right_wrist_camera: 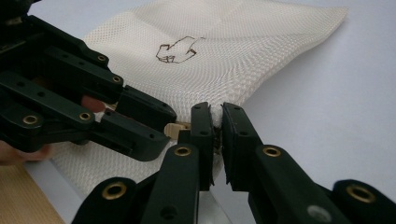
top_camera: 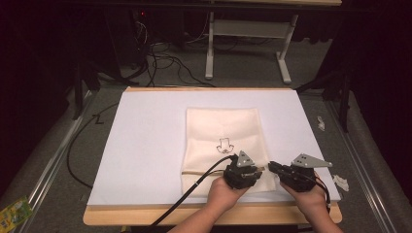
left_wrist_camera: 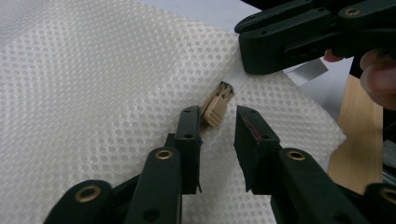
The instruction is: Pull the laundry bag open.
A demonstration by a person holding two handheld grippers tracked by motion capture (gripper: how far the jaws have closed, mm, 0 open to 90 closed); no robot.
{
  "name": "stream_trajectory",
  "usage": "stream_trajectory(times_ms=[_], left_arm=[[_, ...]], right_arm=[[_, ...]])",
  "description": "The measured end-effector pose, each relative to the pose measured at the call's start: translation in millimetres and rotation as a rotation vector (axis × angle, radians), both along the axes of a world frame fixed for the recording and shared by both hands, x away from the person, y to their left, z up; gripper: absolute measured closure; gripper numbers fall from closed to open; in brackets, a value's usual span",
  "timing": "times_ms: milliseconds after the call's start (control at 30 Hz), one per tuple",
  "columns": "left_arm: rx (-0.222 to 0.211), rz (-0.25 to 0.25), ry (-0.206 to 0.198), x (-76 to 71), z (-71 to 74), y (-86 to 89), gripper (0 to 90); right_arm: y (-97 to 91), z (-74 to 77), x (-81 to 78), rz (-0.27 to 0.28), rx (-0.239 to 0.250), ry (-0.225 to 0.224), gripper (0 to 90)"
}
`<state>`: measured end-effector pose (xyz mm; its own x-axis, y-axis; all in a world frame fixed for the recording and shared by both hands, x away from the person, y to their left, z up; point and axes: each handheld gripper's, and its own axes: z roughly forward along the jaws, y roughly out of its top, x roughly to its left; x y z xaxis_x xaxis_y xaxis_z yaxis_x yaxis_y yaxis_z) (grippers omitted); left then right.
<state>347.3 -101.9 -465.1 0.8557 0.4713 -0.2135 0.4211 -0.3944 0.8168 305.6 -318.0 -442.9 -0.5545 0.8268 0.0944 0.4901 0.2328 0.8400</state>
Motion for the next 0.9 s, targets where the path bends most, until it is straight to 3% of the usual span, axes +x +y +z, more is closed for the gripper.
stream_trajectory(times_ms=[200, 400, 500, 700, 767, 900], left_arm=[[-0.015, -0.001, -0.059, -5.5, 1.4, -5.0, 85.8], [-0.025, 0.017, -0.048, -4.5, 1.6, -6.2, 85.0], [-0.018, 0.008, -0.078, -5.8, 1.0, -8.2, 83.6], [-0.005, 0.013, -0.079, -5.4, 2.9, -11.6, 87.1], [-0.020, 0.019, -0.064, -4.5, 2.9, -11.8, 87.0], [-0.032, 0.012, -0.075, -5.0, 3.5, -10.6, 86.8]], right_arm=[[-0.9, 0.4, -0.5, -0.008, 0.004, -0.001, 84.8], [-1.2, 0.6, -0.3, -0.014, 0.004, -0.003, 84.8], [-1.3, 0.7, -0.2, -0.010, 0.009, -0.005, 84.8], [-2.7, -0.1, 0.1, -0.010, 0.009, -0.007, 84.7], [-2.9, 0.0, 0.2, -0.012, 0.009, -0.007, 84.6], [-4.7, 0.7, -0.3, -0.021, 0.029, -0.005, 84.5]])
